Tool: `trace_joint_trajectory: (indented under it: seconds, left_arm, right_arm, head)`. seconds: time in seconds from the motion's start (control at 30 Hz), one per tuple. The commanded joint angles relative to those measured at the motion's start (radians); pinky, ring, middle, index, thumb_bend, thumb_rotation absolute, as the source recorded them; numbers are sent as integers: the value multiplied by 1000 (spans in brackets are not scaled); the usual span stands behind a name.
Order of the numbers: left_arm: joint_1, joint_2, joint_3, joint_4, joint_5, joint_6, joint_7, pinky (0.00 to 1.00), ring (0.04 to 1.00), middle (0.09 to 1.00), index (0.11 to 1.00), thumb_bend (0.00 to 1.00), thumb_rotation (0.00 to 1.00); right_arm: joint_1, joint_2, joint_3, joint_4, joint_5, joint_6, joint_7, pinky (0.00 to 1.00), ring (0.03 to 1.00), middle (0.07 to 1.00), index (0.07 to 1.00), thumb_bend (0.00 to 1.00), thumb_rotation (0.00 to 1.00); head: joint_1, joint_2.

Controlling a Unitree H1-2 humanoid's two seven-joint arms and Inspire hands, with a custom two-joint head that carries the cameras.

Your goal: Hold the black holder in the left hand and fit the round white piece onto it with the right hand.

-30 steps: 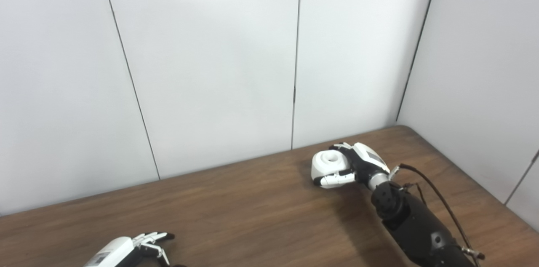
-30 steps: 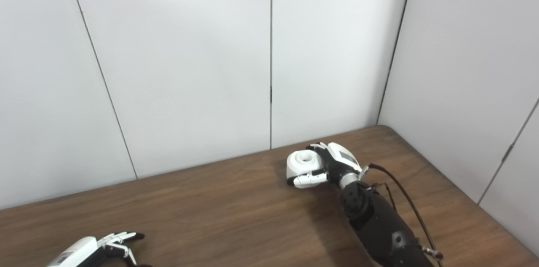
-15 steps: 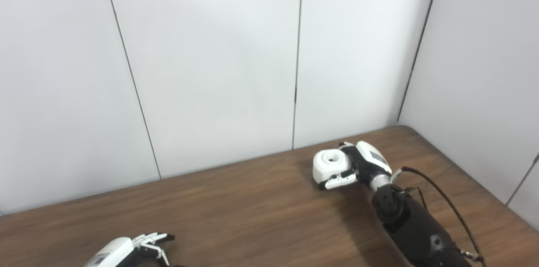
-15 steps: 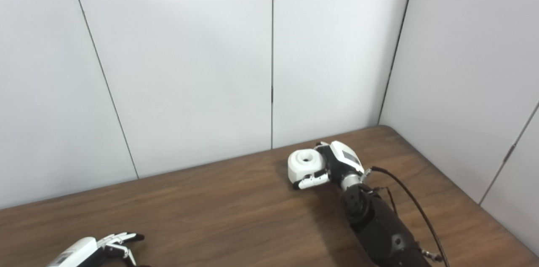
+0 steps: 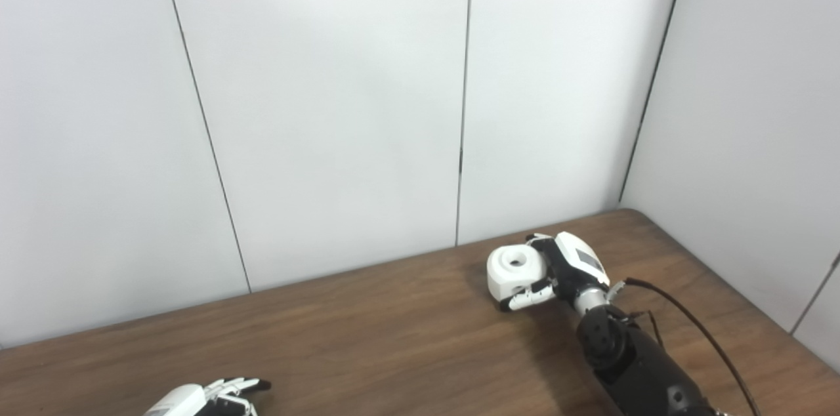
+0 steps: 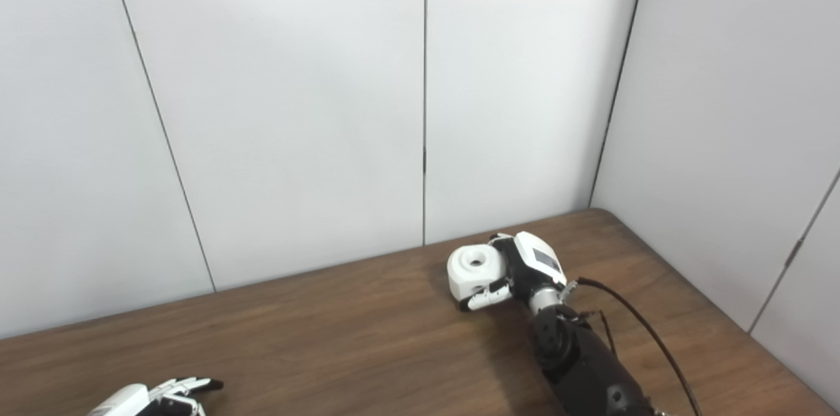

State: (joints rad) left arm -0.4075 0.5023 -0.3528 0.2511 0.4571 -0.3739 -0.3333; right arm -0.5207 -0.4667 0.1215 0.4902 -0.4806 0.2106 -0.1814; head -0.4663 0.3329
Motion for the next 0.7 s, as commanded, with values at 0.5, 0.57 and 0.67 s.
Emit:
trace_joint_trajectory:
  seconds: [0.5,0.57,0.67]
  left_arm:
    - [-24,-12,-7,18,34,34,-18,1000,965,937,478,515,43]
    - [-28,-15,-10,19,47,41,-15,1000,961,933,477,515,44]
    - [-35,-17,-12,22,56,51,-18,1000,971,944,477,516,46]
  right_arm:
    - [87,12,-26,-233,40,-34,77,775,899,879,484,500,144]
    - [93,18,-23,-267,40,-35,88,775,895,879,483,500,144]
    - [102,33,-25,-311,43,-43,99,787,898,881,483,500,144]
  head:
    - [180,85]
    - [191,96]
    - [207,109]
